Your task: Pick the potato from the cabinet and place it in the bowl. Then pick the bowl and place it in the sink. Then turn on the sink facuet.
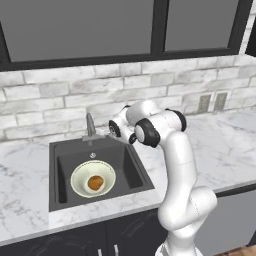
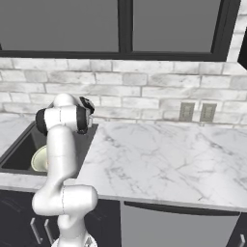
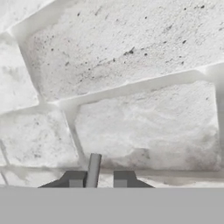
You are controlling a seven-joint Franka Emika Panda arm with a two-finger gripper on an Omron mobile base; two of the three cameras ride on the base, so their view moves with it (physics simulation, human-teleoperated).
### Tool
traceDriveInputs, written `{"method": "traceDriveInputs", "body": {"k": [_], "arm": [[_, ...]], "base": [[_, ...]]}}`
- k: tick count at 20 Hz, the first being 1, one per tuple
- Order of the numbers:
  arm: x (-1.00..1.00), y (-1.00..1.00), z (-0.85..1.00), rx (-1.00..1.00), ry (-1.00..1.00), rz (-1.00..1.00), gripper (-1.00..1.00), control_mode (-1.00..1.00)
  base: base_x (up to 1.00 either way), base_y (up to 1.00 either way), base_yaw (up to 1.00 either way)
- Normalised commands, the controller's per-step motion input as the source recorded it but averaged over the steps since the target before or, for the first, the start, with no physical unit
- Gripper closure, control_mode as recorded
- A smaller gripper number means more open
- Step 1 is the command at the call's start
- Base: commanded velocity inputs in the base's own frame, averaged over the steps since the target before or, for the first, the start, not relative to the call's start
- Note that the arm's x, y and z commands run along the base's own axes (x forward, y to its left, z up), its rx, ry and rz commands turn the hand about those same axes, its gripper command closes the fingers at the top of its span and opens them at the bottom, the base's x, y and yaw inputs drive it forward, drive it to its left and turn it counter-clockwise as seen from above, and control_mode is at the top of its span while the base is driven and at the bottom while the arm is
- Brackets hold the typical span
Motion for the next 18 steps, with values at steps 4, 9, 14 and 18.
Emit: {"method": "traceDriveInputs", "body": {"k": [4,9,14,18], "arm": [[-0.38,-0.89,-0.37,0.04,0.0,0.0,1.0,-1.0],[-0.37,-0.88,-0.42,0.03,0.02,0.0,1.0,-1.0],[-0.32,-0.93,-0.48,0.03,0.06,0.0,1.0,-1.0],[-0.17,-0.69,-0.46,0.0,0.08,0.0,1.0,-1.0]], "base": [[0.0,0.0,0.0],[0.0,0.0,0.0],[0.0,0.0,0.0],[0.0,0.0,0.0]]}}
